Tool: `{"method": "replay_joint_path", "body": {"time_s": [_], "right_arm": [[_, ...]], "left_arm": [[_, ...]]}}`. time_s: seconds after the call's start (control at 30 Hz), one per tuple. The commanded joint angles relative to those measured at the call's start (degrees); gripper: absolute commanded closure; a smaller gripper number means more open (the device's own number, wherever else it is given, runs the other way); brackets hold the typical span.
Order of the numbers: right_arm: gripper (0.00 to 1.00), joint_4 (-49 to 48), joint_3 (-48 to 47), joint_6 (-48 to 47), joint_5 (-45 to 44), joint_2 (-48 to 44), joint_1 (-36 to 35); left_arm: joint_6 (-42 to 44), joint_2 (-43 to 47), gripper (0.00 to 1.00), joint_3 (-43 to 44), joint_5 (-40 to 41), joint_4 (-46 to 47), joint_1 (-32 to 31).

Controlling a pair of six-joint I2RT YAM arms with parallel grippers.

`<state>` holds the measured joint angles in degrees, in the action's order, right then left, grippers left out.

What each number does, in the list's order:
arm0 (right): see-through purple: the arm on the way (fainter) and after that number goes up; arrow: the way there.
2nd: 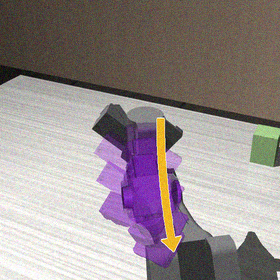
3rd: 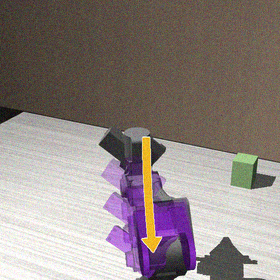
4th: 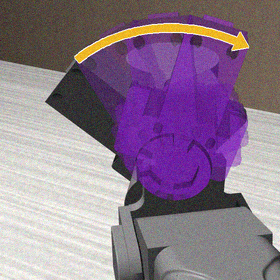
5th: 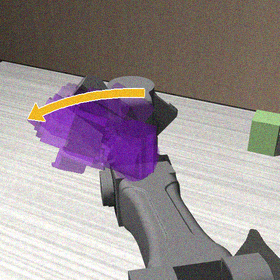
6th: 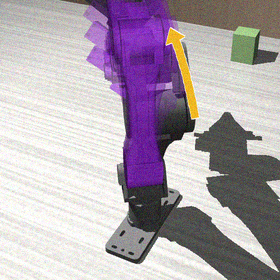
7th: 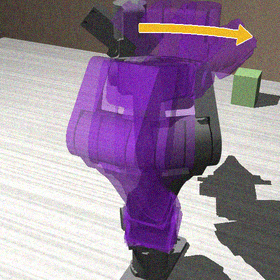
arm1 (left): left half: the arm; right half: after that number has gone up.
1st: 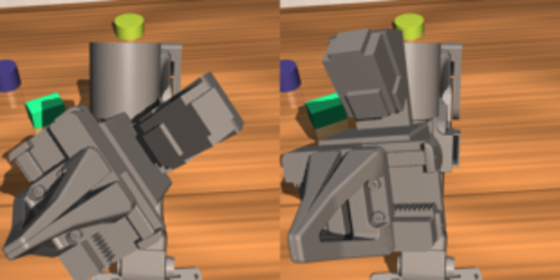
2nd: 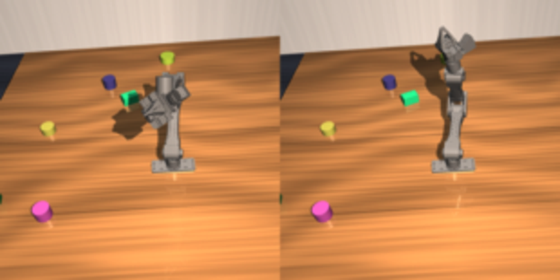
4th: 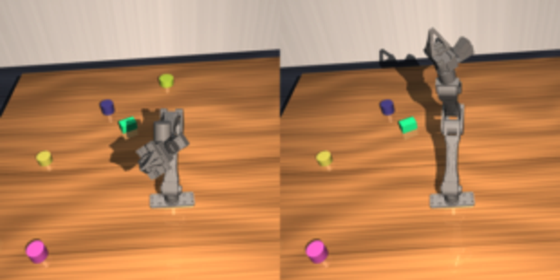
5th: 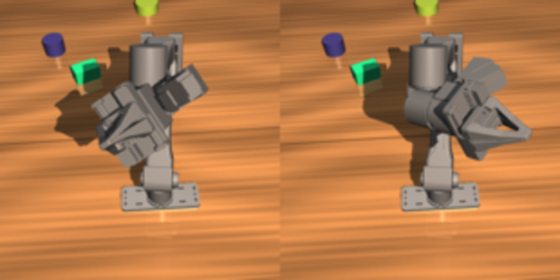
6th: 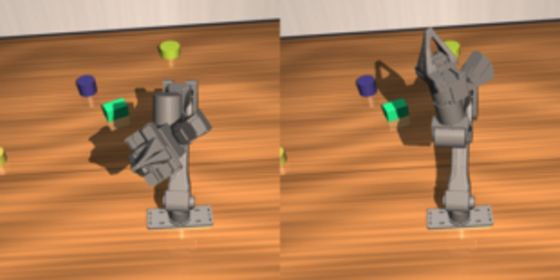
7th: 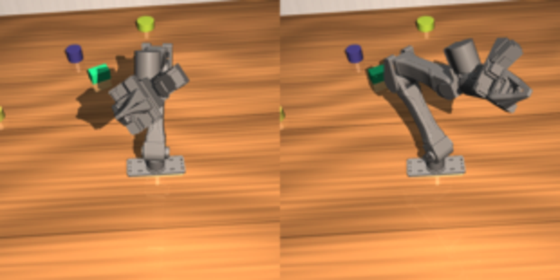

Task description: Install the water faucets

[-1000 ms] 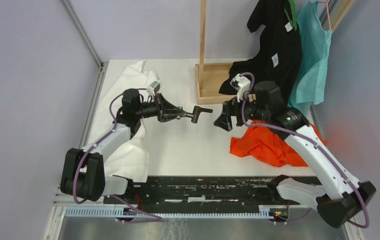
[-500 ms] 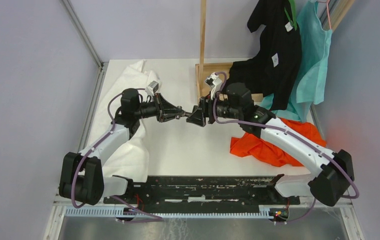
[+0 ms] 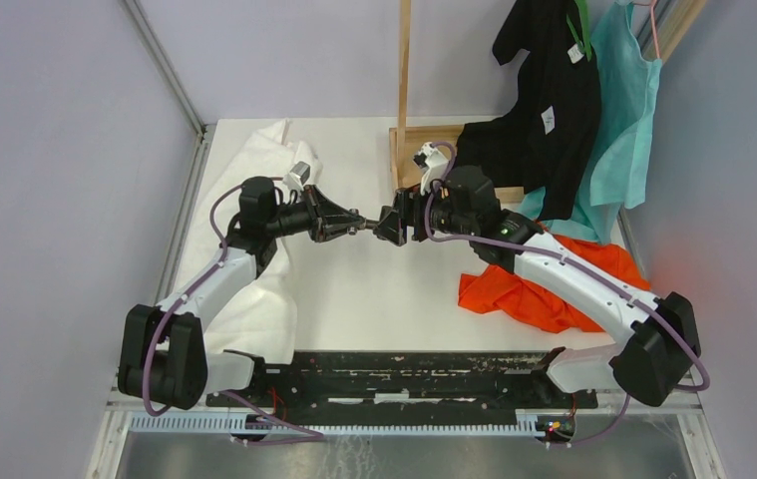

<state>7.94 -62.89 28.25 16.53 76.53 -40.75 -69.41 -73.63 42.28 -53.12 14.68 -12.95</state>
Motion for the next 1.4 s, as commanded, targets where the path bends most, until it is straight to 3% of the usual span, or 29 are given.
{"method": "replay_joint_path", "body": {"time_s": [0.0,0.23,0.43,0.67,1.37], "right_arm": [[0.25,-4.1,-1.2,-1.2,2.1,-2.7,0.3],[0.25,-10.5,-3.9,6.9,15.6,1.6,0.3],[0.25,-11.1,-3.5,6.4,13.8,0.2,0.3],[0.25,-11.5,-7.3,8.6,22.4,2.3,0.3],[0.25,-9.7,-10.4,8.8,27.6,1.0,0.3]], "left_arm": [[1.6,2.3,0.97,2.0,-4.5,3.5,-0.6],[1.7,2.3,0.97,1.9,-4.5,3.5,-0.6],[1.7,2.2,0.97,1.8,-4.5,3.5,-0.6],[1.8,2.1,0.97,1.9,-4.5,3.5,-0.6],[2.0,1.9,0.97,1.8,-4.3,3.4,-0.6]]}}
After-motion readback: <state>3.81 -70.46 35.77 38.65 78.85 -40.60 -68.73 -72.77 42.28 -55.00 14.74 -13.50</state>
